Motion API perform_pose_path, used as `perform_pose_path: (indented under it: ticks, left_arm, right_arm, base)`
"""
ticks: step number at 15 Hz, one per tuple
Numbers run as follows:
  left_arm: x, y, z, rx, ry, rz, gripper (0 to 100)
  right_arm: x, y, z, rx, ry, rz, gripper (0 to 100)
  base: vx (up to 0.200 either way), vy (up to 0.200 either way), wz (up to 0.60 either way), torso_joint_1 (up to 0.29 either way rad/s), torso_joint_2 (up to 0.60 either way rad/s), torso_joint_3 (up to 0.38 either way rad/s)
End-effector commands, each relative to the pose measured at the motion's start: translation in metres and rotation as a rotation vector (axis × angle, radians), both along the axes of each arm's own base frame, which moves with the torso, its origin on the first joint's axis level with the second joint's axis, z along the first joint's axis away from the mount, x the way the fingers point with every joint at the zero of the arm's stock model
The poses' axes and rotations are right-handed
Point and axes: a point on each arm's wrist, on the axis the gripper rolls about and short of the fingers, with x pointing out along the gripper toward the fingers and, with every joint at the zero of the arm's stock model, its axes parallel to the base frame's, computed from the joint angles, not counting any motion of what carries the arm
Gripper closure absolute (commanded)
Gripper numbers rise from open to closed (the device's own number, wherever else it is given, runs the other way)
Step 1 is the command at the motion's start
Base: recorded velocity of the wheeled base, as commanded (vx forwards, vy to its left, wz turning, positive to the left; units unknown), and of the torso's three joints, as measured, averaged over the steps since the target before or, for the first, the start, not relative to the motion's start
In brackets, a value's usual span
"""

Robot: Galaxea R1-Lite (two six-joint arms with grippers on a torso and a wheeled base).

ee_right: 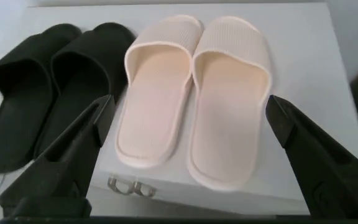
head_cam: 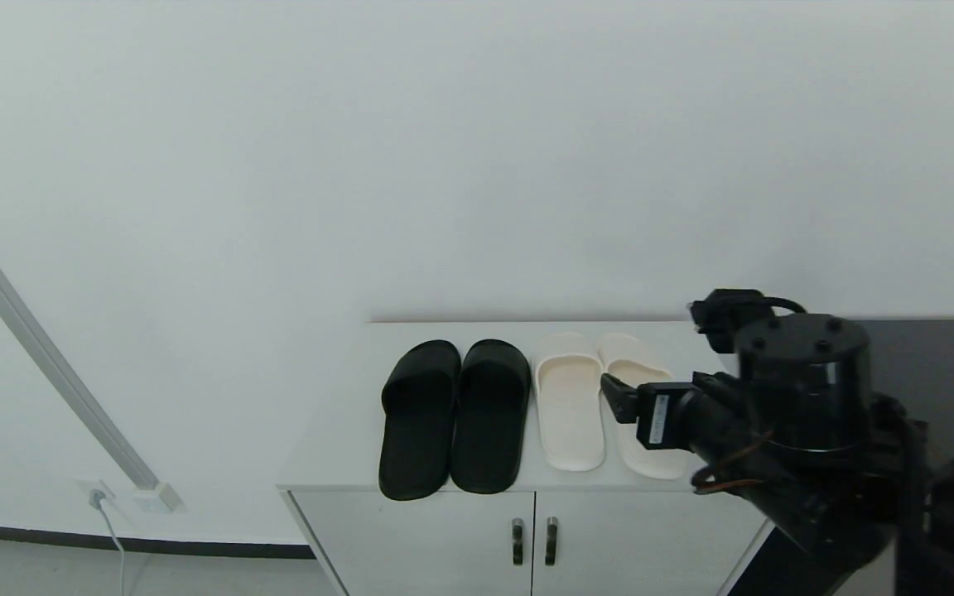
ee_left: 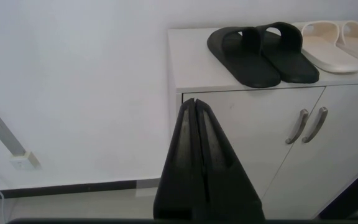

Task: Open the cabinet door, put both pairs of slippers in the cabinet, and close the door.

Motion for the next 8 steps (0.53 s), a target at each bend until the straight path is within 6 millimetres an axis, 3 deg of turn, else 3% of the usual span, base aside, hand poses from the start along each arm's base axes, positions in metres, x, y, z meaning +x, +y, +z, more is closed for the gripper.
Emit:
perform_pose_path:
  ticks: [1,8]
  left_arm:
    - [0.0,0.0,0.0,0.0,0.0,0.0,100]
    - [0.0,0.0,0.0,0.0,0.0,-0.003,100]
  right_arm:
    - [0.04,0.027,-0.032,-0.038,0.039,-0.085,0]
    - [0.09,0.041,-0.071,-0.058,0.054,-0.151,0]
  base:
    - [0.0,0.0,0.0,0.0,0.0,0.0]
    - [0.0,0.0,0.0,0.0,0.0,0.0]
